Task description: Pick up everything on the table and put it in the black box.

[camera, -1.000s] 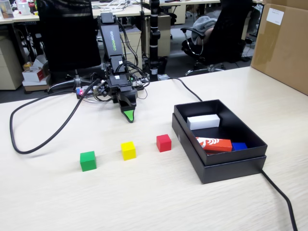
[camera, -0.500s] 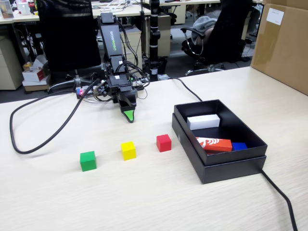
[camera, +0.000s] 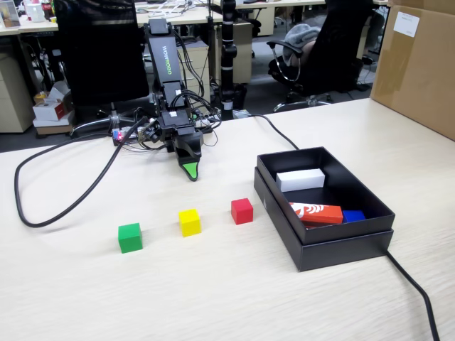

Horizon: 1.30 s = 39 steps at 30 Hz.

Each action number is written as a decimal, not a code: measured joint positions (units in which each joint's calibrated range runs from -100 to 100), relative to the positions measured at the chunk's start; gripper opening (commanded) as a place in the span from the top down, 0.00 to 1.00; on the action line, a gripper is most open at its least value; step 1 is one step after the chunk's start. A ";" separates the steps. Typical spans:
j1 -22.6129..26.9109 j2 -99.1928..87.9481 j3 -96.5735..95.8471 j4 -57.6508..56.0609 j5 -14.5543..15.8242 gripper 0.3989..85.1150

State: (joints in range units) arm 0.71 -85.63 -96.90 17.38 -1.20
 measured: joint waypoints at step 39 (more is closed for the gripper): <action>2.00 -6.86 16.52 -29.35 0.68 0.47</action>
State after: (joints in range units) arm 2.71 -92.49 -80.37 -11.96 -0.51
